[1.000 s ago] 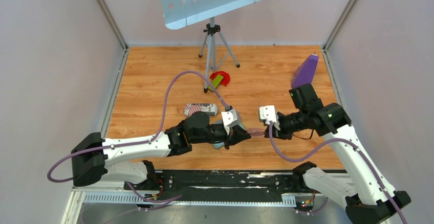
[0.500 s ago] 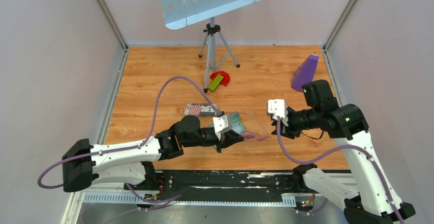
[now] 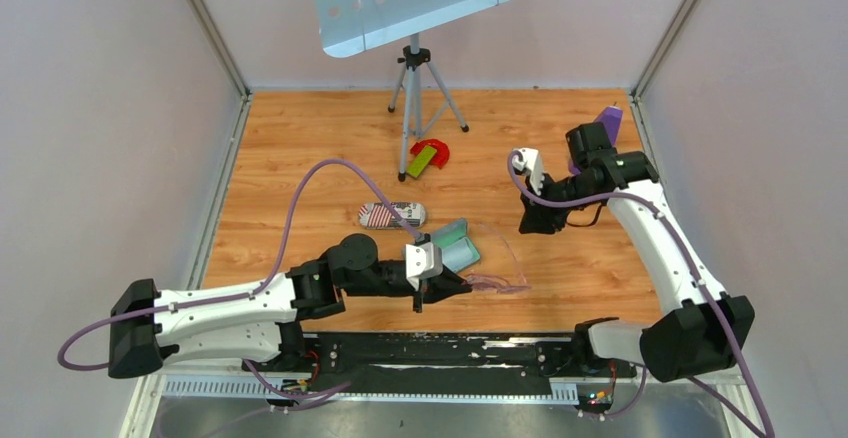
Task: Organize the sunglasses
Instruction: Fold the sunglasses at the center of the board.
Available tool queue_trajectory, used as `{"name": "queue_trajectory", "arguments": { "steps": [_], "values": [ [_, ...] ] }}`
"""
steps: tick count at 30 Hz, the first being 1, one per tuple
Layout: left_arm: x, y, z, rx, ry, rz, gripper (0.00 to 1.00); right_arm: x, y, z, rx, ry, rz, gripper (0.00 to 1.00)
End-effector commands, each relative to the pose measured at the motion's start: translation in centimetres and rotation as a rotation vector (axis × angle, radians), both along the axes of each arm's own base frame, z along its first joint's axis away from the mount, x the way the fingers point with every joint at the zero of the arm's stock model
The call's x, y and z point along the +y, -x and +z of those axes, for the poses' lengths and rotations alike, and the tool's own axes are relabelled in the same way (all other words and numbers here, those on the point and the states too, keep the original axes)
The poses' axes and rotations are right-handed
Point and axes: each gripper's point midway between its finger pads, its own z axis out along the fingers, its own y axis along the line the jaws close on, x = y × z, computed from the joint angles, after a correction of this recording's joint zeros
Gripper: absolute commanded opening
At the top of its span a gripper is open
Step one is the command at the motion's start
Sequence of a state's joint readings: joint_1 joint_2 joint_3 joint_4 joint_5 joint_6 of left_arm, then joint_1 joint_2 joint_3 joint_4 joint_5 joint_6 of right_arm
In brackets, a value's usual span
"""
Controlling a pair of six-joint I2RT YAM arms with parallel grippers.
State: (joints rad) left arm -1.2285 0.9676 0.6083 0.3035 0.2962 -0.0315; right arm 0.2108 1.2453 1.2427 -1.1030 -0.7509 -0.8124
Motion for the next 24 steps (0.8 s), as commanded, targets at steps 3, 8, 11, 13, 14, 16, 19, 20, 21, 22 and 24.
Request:
{"name": "queue_trajectory", "arguments": {
  "steps": [3,8,11,13,14,16,19,20,21,22,24],
  "values": [
    [0.2,0.3,0.4,-0.007,0.046,0.002,0.0,2.6,3.3,0.0,0.118,-0.137,0.079,0.25],
    [-0.1,-0.2,0.2,0.0,0.058,0.027,0.0,4.0,6.4,1.7,0.18,-0.24,0.166,0.27],
    [-0.1,-0.6,-0.1,0.002,0.066,0.049,0.0,4.3,7.3,2.7,0.192,-0.282,0.194,0.28],
    [-0.1,-0.8,-0.3,0.005,0.067,0.06,0.0,4.4,8.0,3.0,0.203,-0.301,0.214,0.28],
    [-0.1,-0.8,-0.4,0.007,0.069,0.062,0.0,4.4,8.2,3.1,0.207,-0.303,0.216,0.28],
    [-0.2,-0.8,-0.3,0.013,0.074,0.06,0.0,4.2,7.9,3.0,0.19,-0.284,0.197,0.26],
    [-0.2,-0.4,0.0,0.021,0.072,0.043,0.0,3.4,5.5,2.9,0.126,-0.228,0.121,0.21],
    [-0.2,-0.3,0.1,0.021,0.073,0.036,0.0,2.9,4.1,2.7,0.106,-0.194,0.069,0.18],
    [-0.2,-0.2,0.1,0.022,0.073,0.032,0.0,2.6,2.9,2.7,0.085,-0.174,0.035,0.15],
    [-0.2,-0.1,0.3,0.022,0.075,0.027,0.0,2.3,1.9,2.4,0.071,-0.154,0.008,0.12],
    [-0.1,0.0,0.5,0.019,0.074,0.021,0.0,1.7,-0.1,1.7,0.055,-0.107,-0.062,0.09]
  ]
}}
